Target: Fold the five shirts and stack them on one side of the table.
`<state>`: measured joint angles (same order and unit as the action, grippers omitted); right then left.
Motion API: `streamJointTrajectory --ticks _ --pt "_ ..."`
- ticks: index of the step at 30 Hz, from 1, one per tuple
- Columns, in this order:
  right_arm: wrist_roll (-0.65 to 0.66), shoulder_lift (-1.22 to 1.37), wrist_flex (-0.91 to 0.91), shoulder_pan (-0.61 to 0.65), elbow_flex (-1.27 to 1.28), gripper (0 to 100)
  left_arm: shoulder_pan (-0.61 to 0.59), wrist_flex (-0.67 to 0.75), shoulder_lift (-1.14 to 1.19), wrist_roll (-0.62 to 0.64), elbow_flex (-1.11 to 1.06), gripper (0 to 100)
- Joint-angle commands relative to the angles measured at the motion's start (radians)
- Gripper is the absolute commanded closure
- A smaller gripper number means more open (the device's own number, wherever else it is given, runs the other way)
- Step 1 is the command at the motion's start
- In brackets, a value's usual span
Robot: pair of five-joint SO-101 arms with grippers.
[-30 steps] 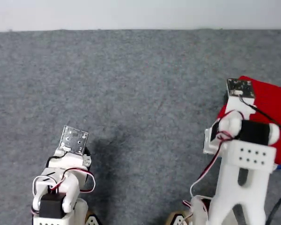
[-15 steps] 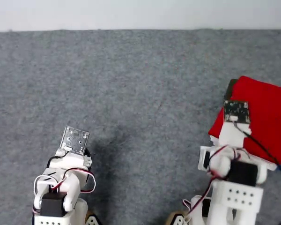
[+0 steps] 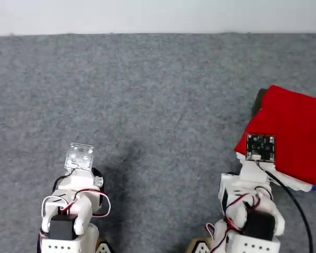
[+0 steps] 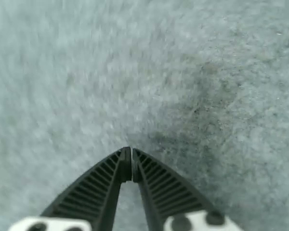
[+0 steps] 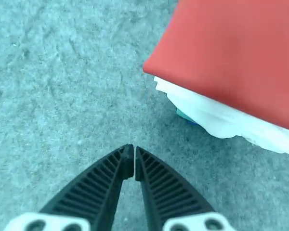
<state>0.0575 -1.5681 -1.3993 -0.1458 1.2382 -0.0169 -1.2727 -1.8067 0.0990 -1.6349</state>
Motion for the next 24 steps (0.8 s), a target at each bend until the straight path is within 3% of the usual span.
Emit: streamJointTrajectory --ticks 1,8,18,24 --pt "0.0 -0.079 0.021 0.004 0.037 98.9 0.008 0.055 -0.009 0.104 -0.021 98" --pt "0.0 -0.2 0.056 0.004 0.19 98.9 0.009 0.1 -0.009 0.089 -0.048 98" --pt "0.0 -0.246 0.085 0.033 0.407 98.9 0.009 0.094 -0.008 -0.132 -0.048 98" --pt "0.0 -0.246 0.093 0.091 0.445 98.7 0.005 0.091 -0.008 -0.13 -0.048 98"
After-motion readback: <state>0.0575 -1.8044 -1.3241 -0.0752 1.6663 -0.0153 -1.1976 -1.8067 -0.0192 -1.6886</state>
